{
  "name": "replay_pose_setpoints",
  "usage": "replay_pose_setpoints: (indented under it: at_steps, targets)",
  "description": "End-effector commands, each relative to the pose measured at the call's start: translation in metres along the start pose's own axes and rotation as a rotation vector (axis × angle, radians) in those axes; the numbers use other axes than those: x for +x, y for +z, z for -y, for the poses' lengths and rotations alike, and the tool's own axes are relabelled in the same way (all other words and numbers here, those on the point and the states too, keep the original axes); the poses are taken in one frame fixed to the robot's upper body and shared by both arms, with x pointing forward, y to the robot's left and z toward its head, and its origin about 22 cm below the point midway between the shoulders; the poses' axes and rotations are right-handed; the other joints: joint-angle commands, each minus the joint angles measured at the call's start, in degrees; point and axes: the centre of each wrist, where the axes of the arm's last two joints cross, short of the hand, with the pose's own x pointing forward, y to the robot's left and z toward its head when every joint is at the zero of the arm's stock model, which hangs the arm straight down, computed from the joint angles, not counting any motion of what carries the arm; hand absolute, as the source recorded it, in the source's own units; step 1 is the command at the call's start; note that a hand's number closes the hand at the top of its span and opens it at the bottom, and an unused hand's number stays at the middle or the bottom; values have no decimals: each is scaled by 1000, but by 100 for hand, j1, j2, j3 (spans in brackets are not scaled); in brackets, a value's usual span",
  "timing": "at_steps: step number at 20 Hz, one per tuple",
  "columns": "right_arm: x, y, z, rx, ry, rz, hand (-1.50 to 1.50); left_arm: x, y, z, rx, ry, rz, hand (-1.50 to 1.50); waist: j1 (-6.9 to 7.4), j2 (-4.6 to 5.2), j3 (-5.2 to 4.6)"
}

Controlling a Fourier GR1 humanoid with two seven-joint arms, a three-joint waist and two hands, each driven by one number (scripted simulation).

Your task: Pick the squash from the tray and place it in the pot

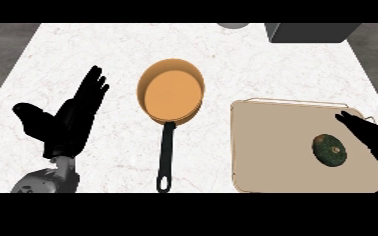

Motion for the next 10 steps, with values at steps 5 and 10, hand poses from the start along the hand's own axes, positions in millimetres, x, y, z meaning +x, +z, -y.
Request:
replay_pose_setpoints:
  at_steps: [5,10]
  targets:
    - [23,-37,-28,26,36,-24,-150,-4,0,12,-9,-5,-23,0,18,5,1]
    - [-10,-52,-32,84,97,-65,-150,-3,1,-6,-1,-5,-3,0,15,4,1]
